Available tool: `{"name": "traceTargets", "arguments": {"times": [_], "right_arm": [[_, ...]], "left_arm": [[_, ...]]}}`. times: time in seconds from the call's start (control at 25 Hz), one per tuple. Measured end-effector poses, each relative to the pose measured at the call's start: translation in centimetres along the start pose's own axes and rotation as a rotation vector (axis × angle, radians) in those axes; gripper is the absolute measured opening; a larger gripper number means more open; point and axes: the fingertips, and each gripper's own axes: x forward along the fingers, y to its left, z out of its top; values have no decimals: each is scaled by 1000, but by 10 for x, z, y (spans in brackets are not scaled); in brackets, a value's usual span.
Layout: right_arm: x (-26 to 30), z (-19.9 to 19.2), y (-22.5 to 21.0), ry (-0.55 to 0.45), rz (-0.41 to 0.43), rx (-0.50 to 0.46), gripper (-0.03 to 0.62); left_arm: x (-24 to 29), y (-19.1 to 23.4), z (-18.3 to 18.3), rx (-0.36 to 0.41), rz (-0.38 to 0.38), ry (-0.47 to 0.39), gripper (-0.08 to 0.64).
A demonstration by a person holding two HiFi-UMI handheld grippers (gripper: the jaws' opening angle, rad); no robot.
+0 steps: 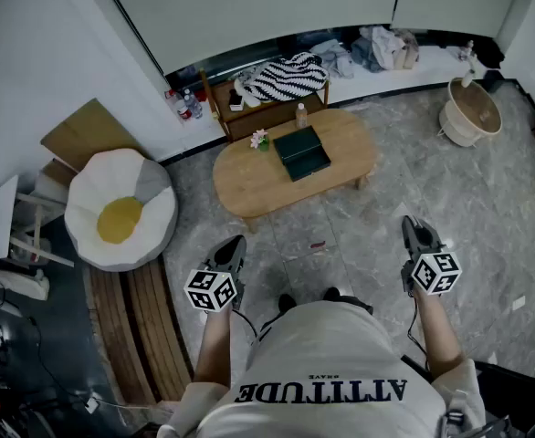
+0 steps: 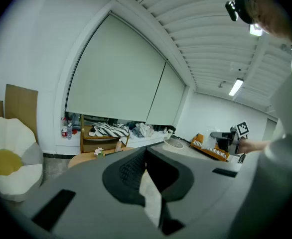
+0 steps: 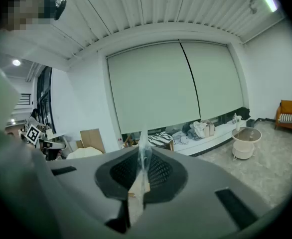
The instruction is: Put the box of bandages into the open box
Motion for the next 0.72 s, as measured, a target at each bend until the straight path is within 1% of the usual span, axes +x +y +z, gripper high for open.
{"name": "traceTargets", "arguments": {"times": [0.48,0.72], "right_arm": [[0,2,-2,-8,6,3,28],[0,1,-4,-22,13,41,28]], "left_arm": [[1,-3,2,7,3,-2,21],[1,-4,0,10,5,1,21]]}}
